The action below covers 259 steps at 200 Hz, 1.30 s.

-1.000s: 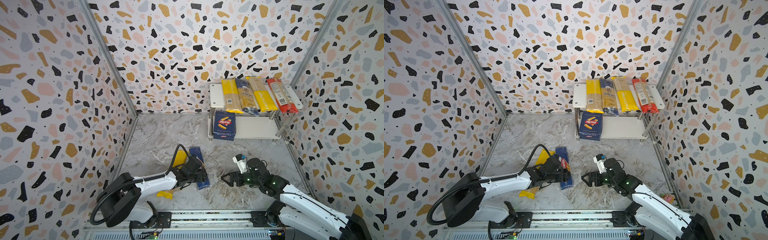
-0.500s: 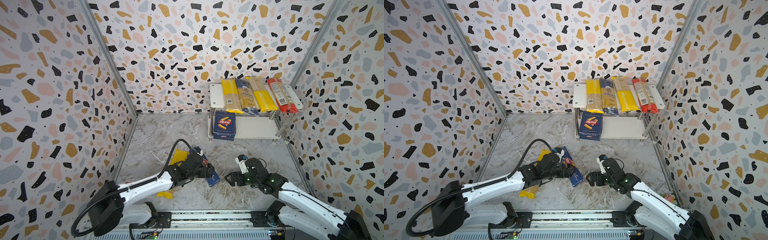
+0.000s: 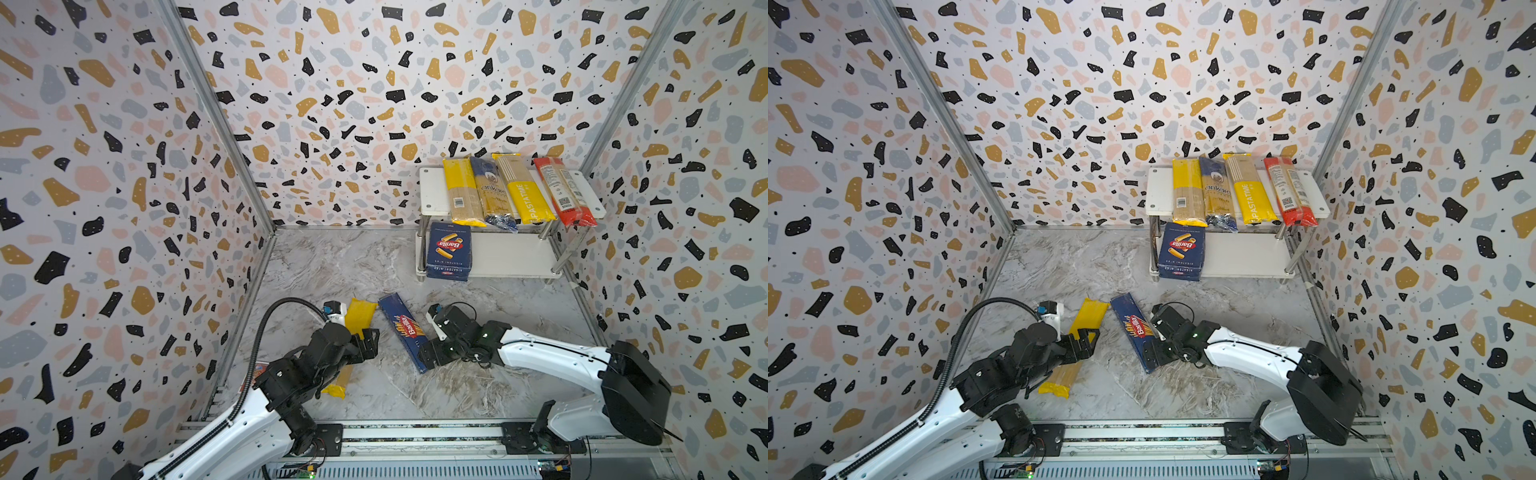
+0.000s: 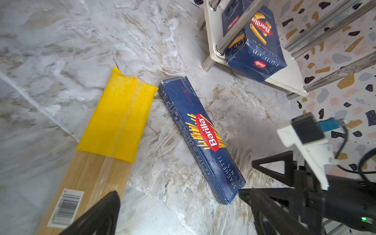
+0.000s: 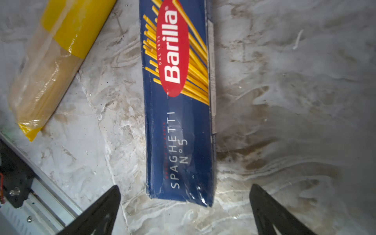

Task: Arrange pasta packages on shelves
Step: Pick up the pasta box from the center of the table.

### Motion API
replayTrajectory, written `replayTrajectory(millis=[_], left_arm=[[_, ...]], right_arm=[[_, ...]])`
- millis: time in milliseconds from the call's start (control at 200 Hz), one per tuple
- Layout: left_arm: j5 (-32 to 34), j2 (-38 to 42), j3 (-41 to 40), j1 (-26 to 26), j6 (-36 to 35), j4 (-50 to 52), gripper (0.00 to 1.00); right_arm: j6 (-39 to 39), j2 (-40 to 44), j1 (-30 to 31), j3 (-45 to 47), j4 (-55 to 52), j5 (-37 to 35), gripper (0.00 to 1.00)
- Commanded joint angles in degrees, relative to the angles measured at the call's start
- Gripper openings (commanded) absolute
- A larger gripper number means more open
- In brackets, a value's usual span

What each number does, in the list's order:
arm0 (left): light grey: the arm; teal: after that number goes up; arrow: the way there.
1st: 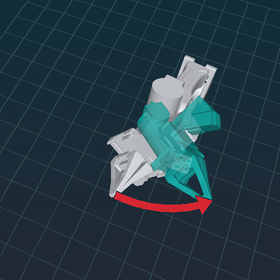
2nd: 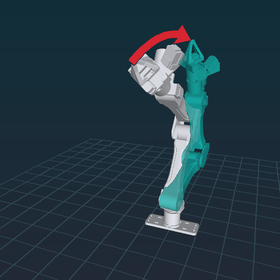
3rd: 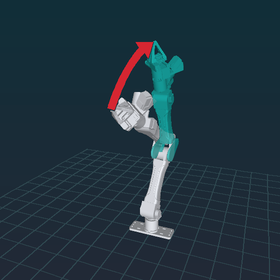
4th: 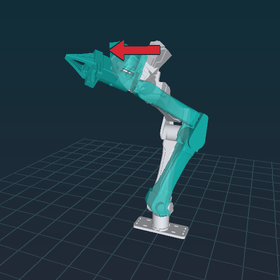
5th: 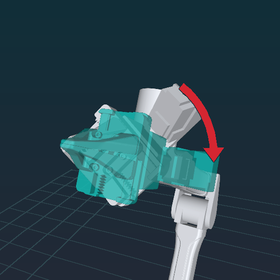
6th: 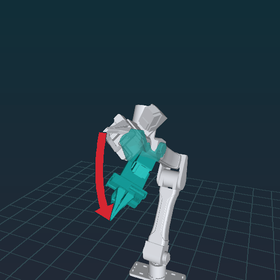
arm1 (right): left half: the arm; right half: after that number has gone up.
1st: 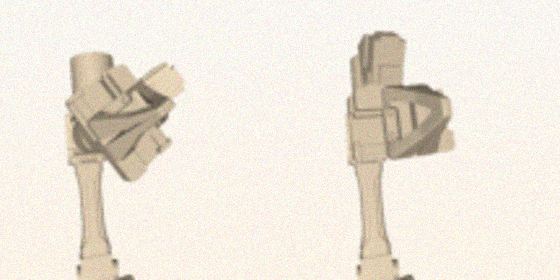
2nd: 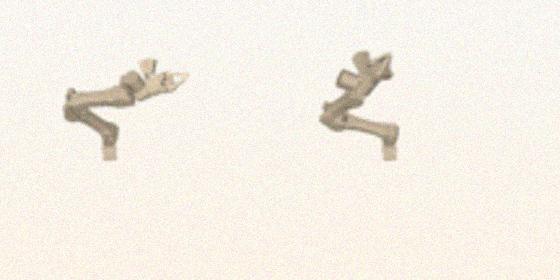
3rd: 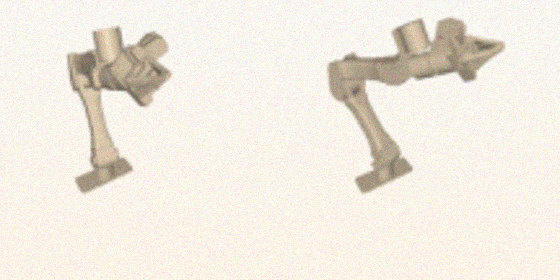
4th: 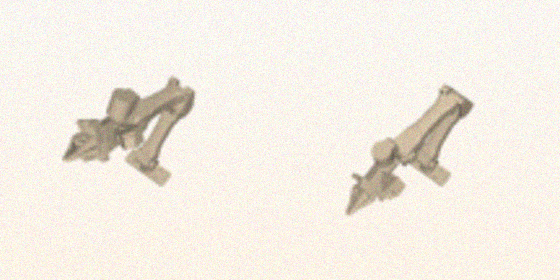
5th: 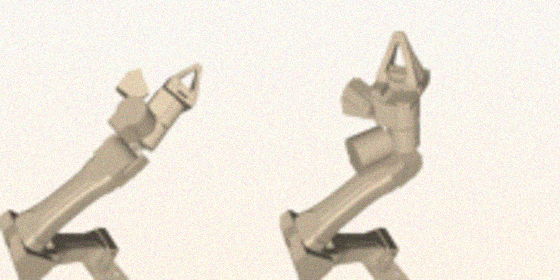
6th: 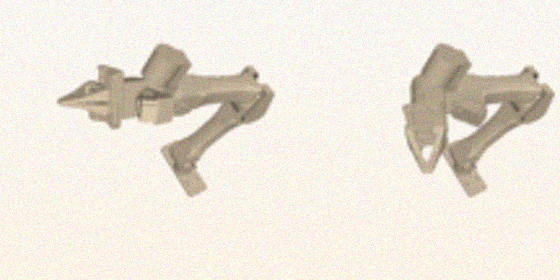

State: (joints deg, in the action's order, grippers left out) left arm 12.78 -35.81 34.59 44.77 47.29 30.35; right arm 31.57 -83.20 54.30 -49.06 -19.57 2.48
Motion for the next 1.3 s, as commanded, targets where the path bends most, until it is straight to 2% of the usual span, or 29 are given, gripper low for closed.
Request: replayTrajectory(millis=[0,280,531,641,786,861,1016,1131,1291], left_arm=[[2.89,3.03,0.86,-0.24,0.35,5.18,0.99],[1.54,4.85,0.43,-0.37,-1.25,4.31,0.99],[-1.07,5.02,-1.13,-0.36,-1.29,1.65,0.99],[-2.49,5.01,-1.20,-0.34,-1.93,0.61,0.99],[-2.51,4.85,-1.41,-0.32,-1.94,0.18,0.99],[-2.51,4.73,-1.48,-0.38,-1.67,-0.02,0.99],[-2.33,4.72,-1.33,-0.31,-1.58,0.00,0.99],[-2.24,4.67,-1.32,-0.39,-1.57,-0.02,0.99],[-2.59,4.12,-1.21,-0.38,-1.54,-0.46,0.99]], right_arm=[[-0.71,-4.39,1.86,-4.06,-2.72,-3.71,0.99],[-2.96,-13.45,2.67,-9.64,-4.11,-4.40,0.99],[-3.73,-17.87,3.18,-13.21,-6.57,-4.68,0.99],[-4.05,-19.44,3.15,-13.94,-8.84,-7.24,1.00],[-4.02,-18.46,3.18,-12.33,-7.80,-5.50,0.88],[-3.87,-17.56,3.15,-11.30,-7.25,-4.78,0.75],[-4.14,-15.01,3.17,-9.88,-7.23,-5.09,0.40],[-4.41,-12.22,3.17,-9.33,-7.47,-4.93,0.35],[-4.75,-7.57,3.10,-8.06,-7.56,-2.95,0.35]])
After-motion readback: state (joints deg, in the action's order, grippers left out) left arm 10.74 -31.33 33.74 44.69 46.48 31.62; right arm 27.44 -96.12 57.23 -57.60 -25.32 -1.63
